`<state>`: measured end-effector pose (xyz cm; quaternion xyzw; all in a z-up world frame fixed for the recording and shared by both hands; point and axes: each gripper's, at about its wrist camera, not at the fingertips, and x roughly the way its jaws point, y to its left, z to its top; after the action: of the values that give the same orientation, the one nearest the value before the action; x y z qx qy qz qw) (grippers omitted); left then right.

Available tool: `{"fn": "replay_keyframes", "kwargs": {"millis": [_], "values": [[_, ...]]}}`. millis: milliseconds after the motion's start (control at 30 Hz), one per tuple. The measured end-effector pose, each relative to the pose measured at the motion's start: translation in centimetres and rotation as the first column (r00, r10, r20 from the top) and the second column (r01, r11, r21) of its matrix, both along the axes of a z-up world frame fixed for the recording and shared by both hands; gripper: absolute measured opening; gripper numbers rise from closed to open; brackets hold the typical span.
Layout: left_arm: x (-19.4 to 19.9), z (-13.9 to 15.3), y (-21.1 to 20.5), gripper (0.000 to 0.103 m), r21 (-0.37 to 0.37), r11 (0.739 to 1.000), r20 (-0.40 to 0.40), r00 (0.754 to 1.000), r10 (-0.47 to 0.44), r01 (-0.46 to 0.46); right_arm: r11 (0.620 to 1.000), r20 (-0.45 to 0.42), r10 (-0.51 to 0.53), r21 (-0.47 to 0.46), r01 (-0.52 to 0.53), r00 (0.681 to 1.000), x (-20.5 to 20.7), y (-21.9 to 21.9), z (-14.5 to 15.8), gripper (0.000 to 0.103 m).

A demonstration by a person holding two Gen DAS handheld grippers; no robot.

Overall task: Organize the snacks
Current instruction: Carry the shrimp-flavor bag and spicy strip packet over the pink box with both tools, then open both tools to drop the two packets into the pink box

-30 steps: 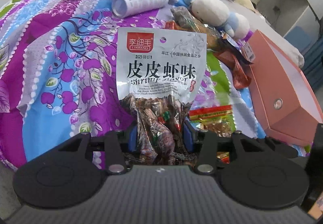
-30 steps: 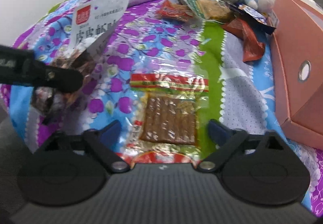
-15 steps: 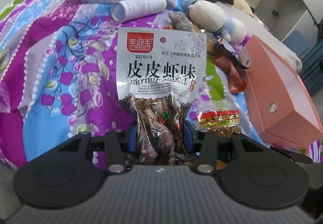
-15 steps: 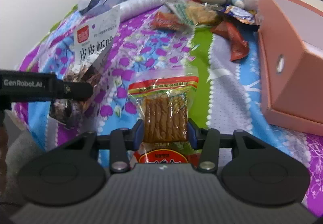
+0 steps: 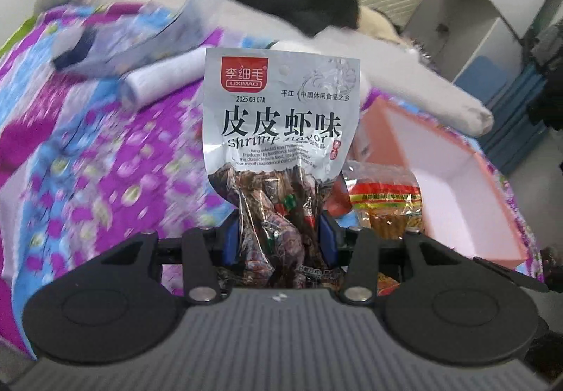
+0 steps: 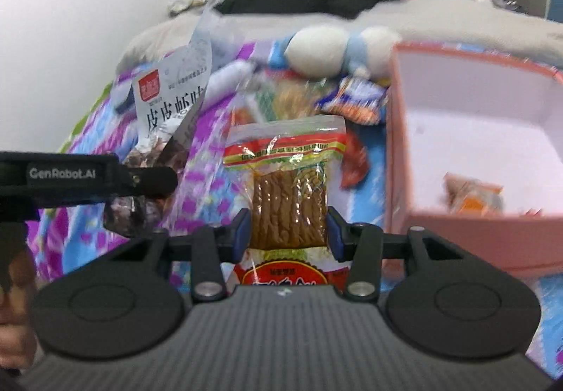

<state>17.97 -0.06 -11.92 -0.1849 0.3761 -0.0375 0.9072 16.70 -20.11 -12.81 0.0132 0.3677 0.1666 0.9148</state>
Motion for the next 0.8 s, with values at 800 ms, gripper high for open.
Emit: {"fn": "replay_keyframes", "kwargs": {"millis": [800], "values": [[11.5, 10.4, -15.9, 0.051, 0.014, 0.965, 0.096, 0.960, -0.262, 0.262, 0.968, 0.163, -0.247, 0.013, 0.249, 0.955, 6.0, -13.4, 10.3, 0.047]]}}
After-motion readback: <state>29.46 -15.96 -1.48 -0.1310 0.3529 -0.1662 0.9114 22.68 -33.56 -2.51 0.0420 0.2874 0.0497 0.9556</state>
